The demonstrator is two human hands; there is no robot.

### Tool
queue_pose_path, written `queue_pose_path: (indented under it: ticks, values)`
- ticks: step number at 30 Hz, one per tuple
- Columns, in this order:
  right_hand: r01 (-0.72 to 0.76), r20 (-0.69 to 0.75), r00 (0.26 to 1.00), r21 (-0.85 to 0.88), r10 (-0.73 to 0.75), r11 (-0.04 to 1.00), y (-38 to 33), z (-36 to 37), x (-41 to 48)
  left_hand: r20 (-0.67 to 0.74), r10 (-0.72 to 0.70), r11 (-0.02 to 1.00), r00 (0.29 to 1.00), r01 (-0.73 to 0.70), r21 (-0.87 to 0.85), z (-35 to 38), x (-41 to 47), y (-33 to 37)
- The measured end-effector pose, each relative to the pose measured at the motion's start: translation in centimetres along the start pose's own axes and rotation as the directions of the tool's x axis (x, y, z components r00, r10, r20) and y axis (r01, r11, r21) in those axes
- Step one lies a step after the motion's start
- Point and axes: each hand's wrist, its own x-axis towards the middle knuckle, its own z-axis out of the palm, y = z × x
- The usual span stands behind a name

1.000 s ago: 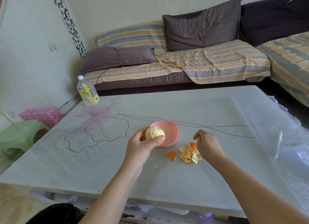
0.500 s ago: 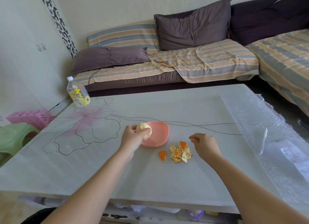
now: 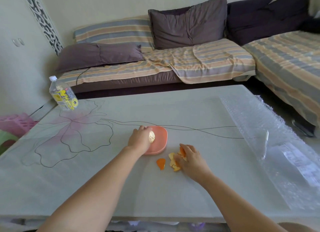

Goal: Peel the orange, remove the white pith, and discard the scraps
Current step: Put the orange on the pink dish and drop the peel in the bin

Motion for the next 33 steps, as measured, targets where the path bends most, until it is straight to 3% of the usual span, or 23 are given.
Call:
queue_pose_path:
  ticks: [3,5,9,14,17,20,23,28,30,33]
  values:
    - [0.0,-0.052,0.999,0.024,0.002,1.0,-0.7,1.4,-0.4,-0.048,-0.025,0.955,0.999,0.009,-0.296,-0.4,-1.2,-0.5]
    - [0.032,-0.101,0.994,-0.054,-0.037,0.998,-1.0,2.4,-0.8,-0.159,-0.097,0.892,0.983,0.015,-0.451,-0.6,-3.2,-0.7]
    - [-0.003,-0.187,0.982,-0.076,-0.011,0.997,-2.2,4.0,-1.2,-0.391,-0.229,0.801,0.892,-0.055,-0.596,1.3,-9.5,-1.5]
    - [-0.116,-0.257,0.966,-0.321,0.031,0.94,-4.0,5.7,-0.9,-0.232,-0.299,0.717,0.925,0.057,-0.695,4.3,-15.3,-2.1]
    - [-0.019,-0.226,0.972,-0.332,-0.06,0.943,-3.4,5.6,-1.1,-0.149,-0.338,0.59,0.929,0.086,-0.803,4.1,-16.5,-2.4]
    - [0.161,-0.13,0.971,-0.271,-0.202,0.949,-1.8,4.2,-2.3,0.042,-0.351,0.352,0.935,0.173,-0.92,3.8,-16.9,-2.3]
    - [0.265,-0.031,0.961,-0.17,-0.274,0.949,-0.5,2.3,-4.2,0.271,-0.258,0.011,0.927,0.283,-0.959,3.5,-17.8,-1.0]
    - [0.335,-0.045,0.937,-0.156,-0.345,0.929,1.6,0.7,-7.1,0.524,0.062,-0.337,0.849,0.512,-0.79,3.4,-19.8,1.4]
    - [0.339,-0.079,0.933,-0.145,-0.352,0.93,1.9,0.5,-7.7,0.602,0.252,-0.385,0.757,0.649,-0.655,3.8,-20.9,2.2]
    - [0.309,-0.034,0.948,-0.126,-0.315,0.943,1.7,0.0,-7.9,0.671,0.446,-0.238,0.593,0.801,-0.549,5.9,-21.9,3.1]
